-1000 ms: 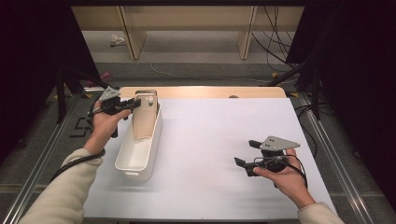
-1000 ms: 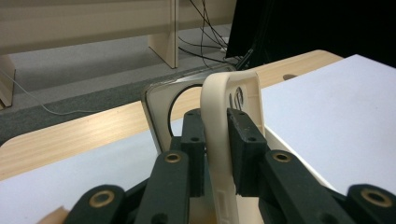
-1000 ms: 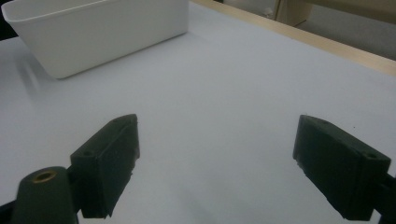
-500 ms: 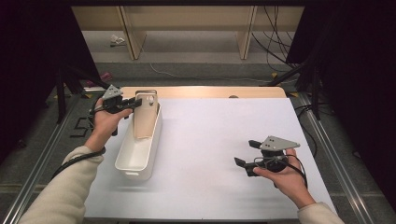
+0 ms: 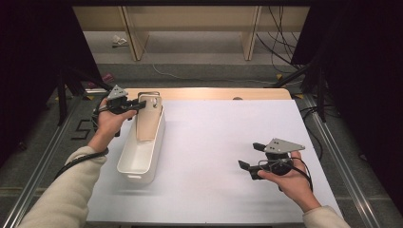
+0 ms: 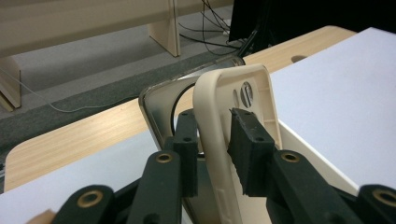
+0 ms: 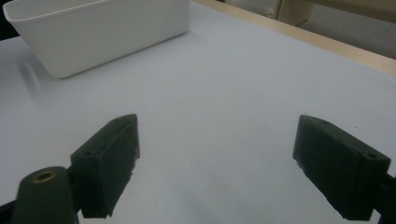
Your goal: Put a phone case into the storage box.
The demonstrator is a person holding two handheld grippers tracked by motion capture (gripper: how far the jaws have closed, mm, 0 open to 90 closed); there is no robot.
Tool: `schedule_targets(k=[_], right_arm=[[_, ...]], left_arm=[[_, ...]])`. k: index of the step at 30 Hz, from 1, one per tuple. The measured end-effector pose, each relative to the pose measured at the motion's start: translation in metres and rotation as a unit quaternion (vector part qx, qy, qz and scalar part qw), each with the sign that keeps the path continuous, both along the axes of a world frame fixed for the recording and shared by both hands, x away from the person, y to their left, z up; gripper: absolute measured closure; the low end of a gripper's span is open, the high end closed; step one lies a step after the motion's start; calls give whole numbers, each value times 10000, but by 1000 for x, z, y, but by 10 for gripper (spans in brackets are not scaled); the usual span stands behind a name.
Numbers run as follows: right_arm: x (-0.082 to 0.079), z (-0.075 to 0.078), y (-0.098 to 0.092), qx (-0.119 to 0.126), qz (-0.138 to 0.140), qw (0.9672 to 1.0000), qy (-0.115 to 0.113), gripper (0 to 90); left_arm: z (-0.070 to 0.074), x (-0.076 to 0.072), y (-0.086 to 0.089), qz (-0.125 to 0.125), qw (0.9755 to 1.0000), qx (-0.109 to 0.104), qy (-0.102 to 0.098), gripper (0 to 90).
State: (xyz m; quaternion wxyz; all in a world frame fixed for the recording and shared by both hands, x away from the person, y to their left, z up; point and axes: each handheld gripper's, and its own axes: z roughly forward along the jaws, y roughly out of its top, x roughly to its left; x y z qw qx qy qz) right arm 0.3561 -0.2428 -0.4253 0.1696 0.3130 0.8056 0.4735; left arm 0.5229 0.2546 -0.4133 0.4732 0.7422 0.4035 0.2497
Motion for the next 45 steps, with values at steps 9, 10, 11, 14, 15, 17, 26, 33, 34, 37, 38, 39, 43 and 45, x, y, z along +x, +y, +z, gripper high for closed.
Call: schedule_targets(k=[9,10,11,14,15,17,26,33,34,37,38,39,43,45], right_arm=[[0,0,0,14,9,10000,2,155],[0,0,0,13,8,10000,1,155],[0,0,0,11,6,10000,3,155],[0,0,0,12,11,10000,6,155],[0,0,0,14,12,10000,7,155],[0,0,0,12,16,10000,3,155],[0,0,0,4,8,10000,8,155],[0,0,0,3,10,10000,1,155],[0,0,0,-1,11,10000,4,155],[0,0,0,1,7,10000,5,155],[0,0,0,-2,2,10000,6,155],[0,0,0,1,4,10000,-1,155],[0,0,0,-4,4,10000,1,155],[0,0,0,-10,-4,10000,-1,155]], left_arm=[[2,2,-7,52,9995,320,13,680],[2,2,-8,47,9991,423,-2,667],[2,2,-9,40,9988,478,-9,660],[3,2,-10,102,9981,606,-15,641],[3,2,-10,115,9979,645,-19,628],[3,2,-10,189,9977,658,5,595],[6,-2,-9,246,9971,719,-106,566],[13,-7,-8,276,9974,638,-181,542],[14,-8,-8,278,9976,609,-178,532],[16,-11,-8,300,9981,518,-177,507],[16,-12,-7,295,9983,479,-171,496],[17,-13,-7,298,9984,457,-168,485],[19,-17,-6,349,9986,358,-162,397],[20,-19,-5,333,9987,359,-120,365]])
